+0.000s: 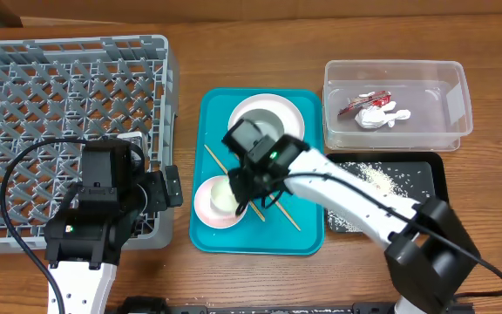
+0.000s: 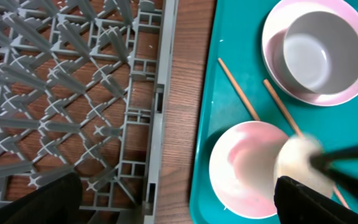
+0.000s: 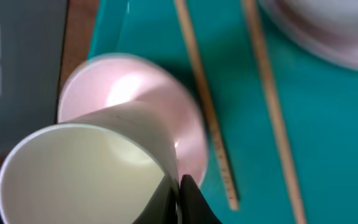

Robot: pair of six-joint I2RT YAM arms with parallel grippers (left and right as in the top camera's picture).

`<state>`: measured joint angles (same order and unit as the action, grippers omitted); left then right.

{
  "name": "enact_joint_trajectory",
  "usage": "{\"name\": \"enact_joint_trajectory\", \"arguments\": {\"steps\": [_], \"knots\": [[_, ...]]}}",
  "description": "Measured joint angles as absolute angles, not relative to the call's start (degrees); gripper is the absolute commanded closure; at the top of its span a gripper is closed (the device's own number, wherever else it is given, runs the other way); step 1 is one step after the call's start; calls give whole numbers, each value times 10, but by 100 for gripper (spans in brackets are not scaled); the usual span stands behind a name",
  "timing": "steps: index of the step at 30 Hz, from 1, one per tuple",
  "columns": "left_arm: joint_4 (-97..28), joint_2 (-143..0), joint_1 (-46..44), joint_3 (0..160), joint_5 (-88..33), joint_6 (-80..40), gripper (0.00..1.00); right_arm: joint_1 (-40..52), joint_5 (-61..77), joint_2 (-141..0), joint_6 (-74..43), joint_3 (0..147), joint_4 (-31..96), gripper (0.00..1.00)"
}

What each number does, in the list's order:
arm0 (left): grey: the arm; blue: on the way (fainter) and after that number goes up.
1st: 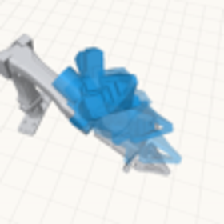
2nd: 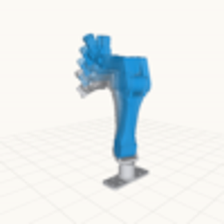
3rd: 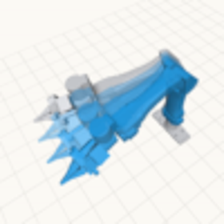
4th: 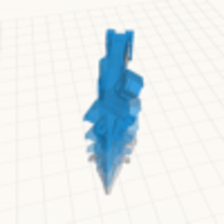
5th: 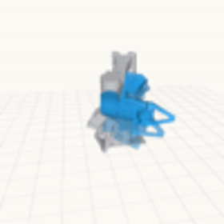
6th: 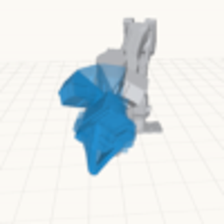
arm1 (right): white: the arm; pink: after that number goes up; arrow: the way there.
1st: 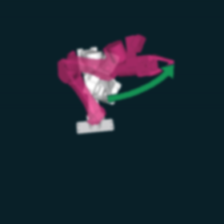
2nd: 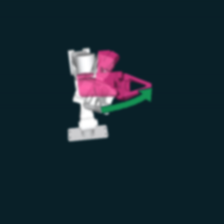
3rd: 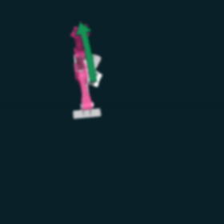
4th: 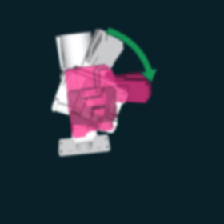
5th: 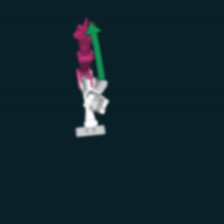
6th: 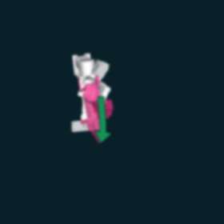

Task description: Sort waste into correct bins and load items into the dishwasher

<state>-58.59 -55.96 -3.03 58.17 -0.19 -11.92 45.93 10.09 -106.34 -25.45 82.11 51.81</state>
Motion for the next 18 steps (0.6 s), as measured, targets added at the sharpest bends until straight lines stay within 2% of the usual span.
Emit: {"name": "enact_joint_trajectory", "arguments": {"steps": [4,8,13,18], "knots": [[-573,-560,-30,582,-30,-119,0,398,104,-1041,-255,869,544,96],[-522,-567,-30,582,-115,-119,0,307,147,-974,-255,883,549,96],[-416,-612,-30,583,-290,-102,0,197,317,-945,-250,894,552,96],[-303,-677,-30,584,-460,-88,0,166,488,-949,-229,894,553,96]]}}
